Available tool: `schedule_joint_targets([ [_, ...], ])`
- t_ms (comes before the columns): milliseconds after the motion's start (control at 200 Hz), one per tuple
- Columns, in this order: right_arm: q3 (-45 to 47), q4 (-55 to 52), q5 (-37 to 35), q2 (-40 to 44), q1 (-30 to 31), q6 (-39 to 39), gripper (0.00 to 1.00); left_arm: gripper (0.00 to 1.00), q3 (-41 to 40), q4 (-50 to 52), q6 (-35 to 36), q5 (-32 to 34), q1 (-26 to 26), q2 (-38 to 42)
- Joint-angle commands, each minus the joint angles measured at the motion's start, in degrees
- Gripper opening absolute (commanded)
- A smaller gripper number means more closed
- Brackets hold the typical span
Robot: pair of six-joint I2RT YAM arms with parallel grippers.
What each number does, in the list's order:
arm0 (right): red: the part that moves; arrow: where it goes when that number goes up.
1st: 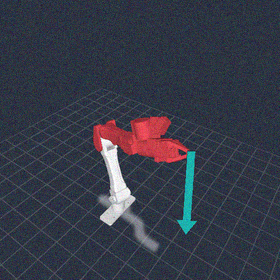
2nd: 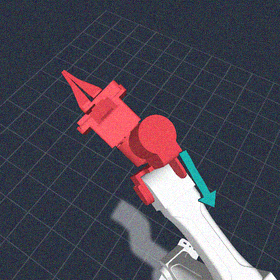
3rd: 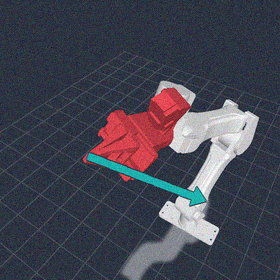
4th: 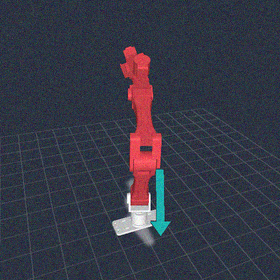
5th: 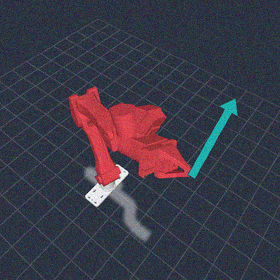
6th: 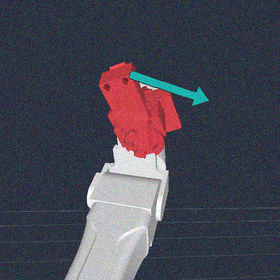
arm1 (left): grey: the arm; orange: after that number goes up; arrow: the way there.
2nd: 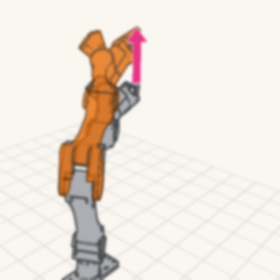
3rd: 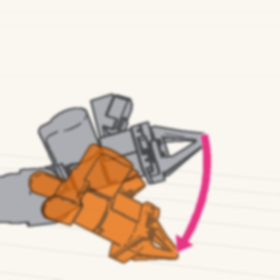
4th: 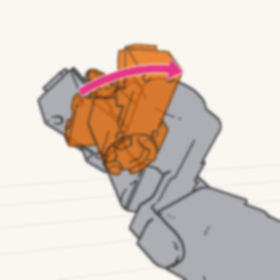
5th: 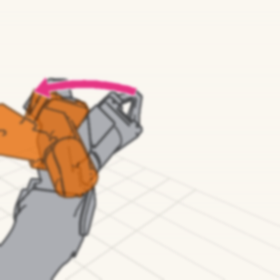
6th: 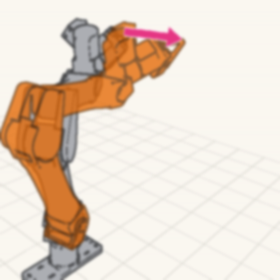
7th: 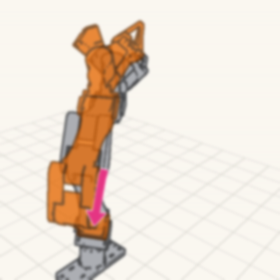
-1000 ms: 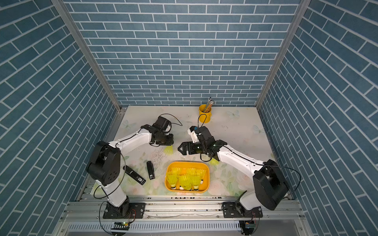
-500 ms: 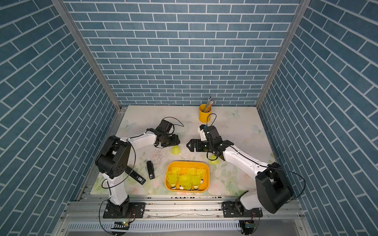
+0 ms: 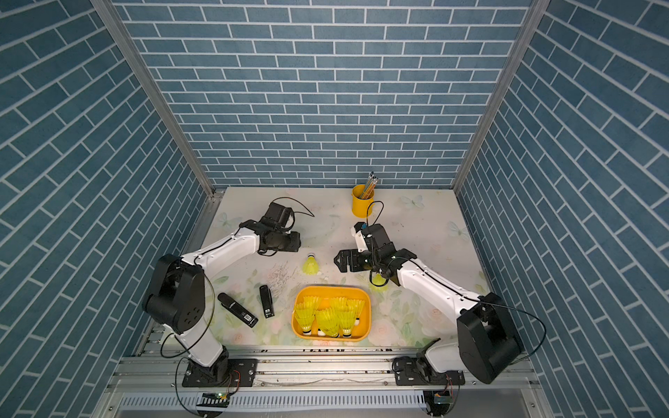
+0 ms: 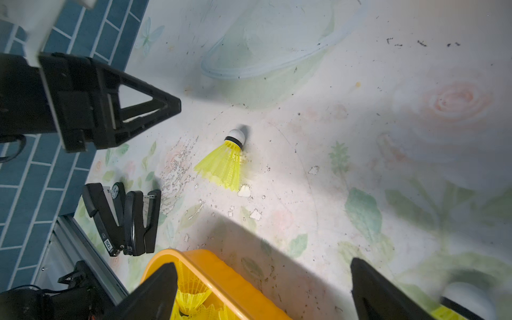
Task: Put the shuttlecocks into the storage box
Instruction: Place the shuttlecock at the center of the board, then pick up the shuttlecock at the center of the board.
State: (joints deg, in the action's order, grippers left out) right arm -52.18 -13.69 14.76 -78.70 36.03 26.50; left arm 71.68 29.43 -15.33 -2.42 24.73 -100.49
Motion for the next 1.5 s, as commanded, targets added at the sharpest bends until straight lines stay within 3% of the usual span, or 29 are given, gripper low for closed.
schedule_joint_targets([
  [0,-1.1,-1.9,-1.2,1.4,-0.2,-3.1,1.0,0.51,-1.6,5.6,8.0,6.9,0.4,-1.4],
  [185,-2.0,-1.6,-0.5,0.8,-0.2,-3.2,1.0,0.6,-3.8,2.0,12.6,8.1,2.2,-3.9],
  [560,0.0,0.7,1.9,0.2,-0.7,-2.6,1.0,0.67,-0.1,-3.8,14.1,8.5,7.4,-8.8],
  [880,1.6,7.1,11.1,-3.3,-8.2,2.2,1.0,0.69,5.5,-3.1,16.9,6.5,10.0,-14.3],
  [1175,2.7,10.7,14.2,-5.1,-9.9,4.1,1.0,0.74,8.7,-4.9,20.1,8.5,11.2,-16.3],
  [1495,3.3,11.3,15.7,-5.5,-11.4,4.2,1.0,0.7,13.6,-5.9,26.1,9.5,10.7,-21.4],
])
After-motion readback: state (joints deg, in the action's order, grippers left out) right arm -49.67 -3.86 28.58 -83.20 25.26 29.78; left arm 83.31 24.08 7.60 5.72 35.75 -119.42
